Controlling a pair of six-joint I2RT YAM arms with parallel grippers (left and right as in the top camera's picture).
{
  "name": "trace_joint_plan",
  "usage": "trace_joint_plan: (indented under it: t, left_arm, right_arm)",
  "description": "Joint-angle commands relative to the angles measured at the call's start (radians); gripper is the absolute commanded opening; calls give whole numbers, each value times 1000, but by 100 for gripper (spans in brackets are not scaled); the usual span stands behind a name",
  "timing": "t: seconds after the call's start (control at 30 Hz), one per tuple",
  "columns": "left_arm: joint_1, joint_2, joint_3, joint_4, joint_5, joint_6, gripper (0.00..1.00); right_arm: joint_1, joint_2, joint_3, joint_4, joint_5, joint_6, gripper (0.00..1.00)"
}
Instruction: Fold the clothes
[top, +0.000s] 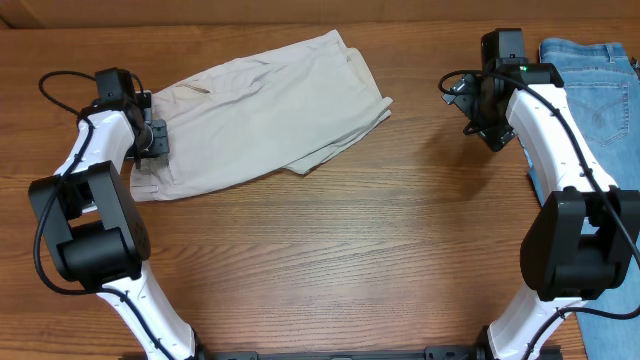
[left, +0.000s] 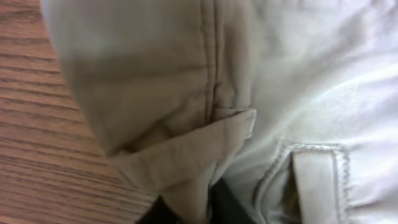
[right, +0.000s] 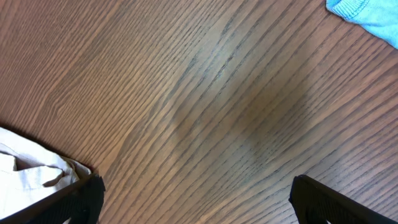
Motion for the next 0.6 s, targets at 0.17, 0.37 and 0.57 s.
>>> trace_joint_plan:
  t: [0.17, 0.37, 0.57]
  left_arm:
    - [-8, 61, 99, -153, -43, 6, 100]
    - [-8, 61, 205, -259, -128, -138, 100]
    - [-9, 61, 286, -347, -122, -166, 100]
  right_arm:
    - [-3, -1, 0, 5, 14, 4, 100]
    - [-3, -1, 0, 5, 14, 4, 100]
    - [-3, -1, 0, 5, 14, 4, 100]
